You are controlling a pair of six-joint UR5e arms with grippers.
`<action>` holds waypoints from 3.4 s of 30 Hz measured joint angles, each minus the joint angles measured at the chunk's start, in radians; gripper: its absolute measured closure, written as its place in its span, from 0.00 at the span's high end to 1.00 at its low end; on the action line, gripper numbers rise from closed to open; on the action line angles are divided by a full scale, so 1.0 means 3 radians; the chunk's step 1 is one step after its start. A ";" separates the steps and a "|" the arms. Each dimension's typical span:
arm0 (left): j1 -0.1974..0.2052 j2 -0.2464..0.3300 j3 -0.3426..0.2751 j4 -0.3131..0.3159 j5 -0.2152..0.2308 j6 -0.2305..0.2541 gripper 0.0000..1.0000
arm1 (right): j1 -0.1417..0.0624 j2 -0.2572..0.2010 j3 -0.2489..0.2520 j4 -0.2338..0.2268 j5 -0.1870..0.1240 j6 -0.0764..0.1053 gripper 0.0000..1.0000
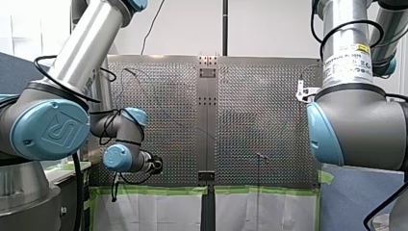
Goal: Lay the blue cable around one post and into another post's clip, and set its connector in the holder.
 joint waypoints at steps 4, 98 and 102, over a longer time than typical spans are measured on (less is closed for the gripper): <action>0.0000 -0.0001 0.0000 0.0000 0.0000 0.0000 1.00 | 0.0001 0.0001 -0.0003 -0.0019 -0.0003 0.0022 0.00; 0.0026 -0.0001 -0.0003 -0.0015 0.0000 0.0015 1.00 | 0.0034 0.0137 -0.0061 -0.0346 -0.0090 0.0020 0.00; 0.0026 -0.0001 -0.0003 -0.0015 0.0000 0.0015 1.00 | 0.0036 0.0138 -0.0061 -0.0349 -0.0088 0.0021 0.00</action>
